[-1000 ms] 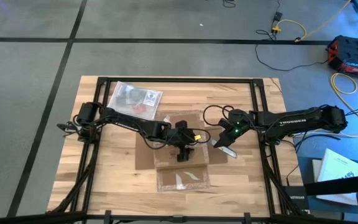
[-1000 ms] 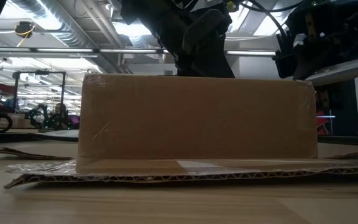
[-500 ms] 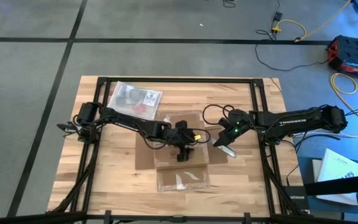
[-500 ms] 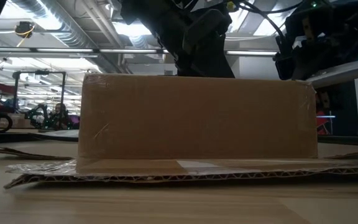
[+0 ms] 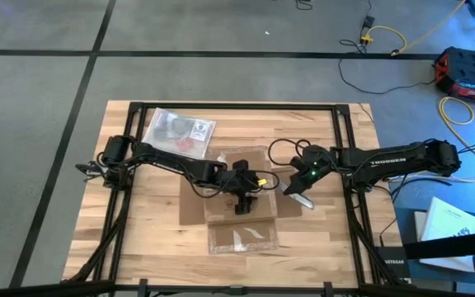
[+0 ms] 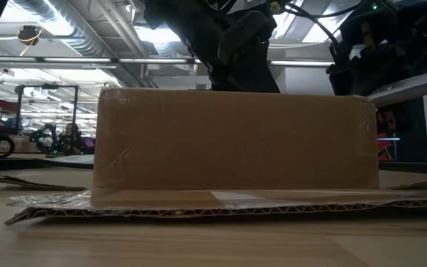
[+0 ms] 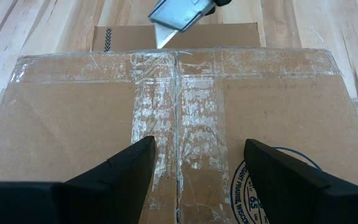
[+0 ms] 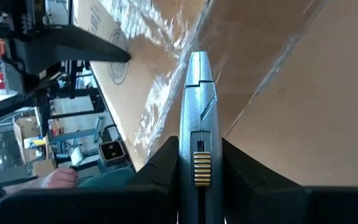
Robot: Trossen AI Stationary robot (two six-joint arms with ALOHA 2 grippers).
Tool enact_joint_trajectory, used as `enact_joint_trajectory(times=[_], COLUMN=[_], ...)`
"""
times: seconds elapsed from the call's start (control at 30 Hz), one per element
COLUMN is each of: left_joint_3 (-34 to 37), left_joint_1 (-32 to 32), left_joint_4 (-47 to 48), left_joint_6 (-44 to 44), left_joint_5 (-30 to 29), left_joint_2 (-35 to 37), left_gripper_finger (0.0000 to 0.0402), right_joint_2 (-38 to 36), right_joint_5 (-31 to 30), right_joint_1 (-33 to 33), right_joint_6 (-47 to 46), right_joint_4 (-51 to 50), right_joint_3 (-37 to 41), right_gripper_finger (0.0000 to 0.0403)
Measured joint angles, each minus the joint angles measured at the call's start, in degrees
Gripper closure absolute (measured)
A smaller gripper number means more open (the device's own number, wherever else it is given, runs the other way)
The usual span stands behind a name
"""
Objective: Unpack boxes
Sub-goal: Break down the box until it is fully flat
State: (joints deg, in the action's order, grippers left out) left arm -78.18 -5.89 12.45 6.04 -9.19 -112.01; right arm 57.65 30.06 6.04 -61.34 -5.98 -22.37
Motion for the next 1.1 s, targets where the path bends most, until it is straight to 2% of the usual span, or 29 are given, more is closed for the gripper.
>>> enact_joint_trajectory(times=[0.83,1.1], left_joint_3=[-0.01,0.01], left_joint_1=[0.0,0.0], left_joint_4=[0.0,0.12], left_joint_6=[-0.02,-0.02], left_joint_5=[-0.02,-0.02], left_joint_2=[0.0,0.0], left_gripper_finger=[0.0163,0.0163], right_joint_2=[0.08,5.85], right_joint_5=[0.42,3.89], right_joint_1=[-0.02,-0.02], right_joint_6=[-0.13,-1.51], right_joint_4=[1.45,6.82], right_joint_3=[0.0,-0.04], right_gripper_finger=[0.0345,0.0345])
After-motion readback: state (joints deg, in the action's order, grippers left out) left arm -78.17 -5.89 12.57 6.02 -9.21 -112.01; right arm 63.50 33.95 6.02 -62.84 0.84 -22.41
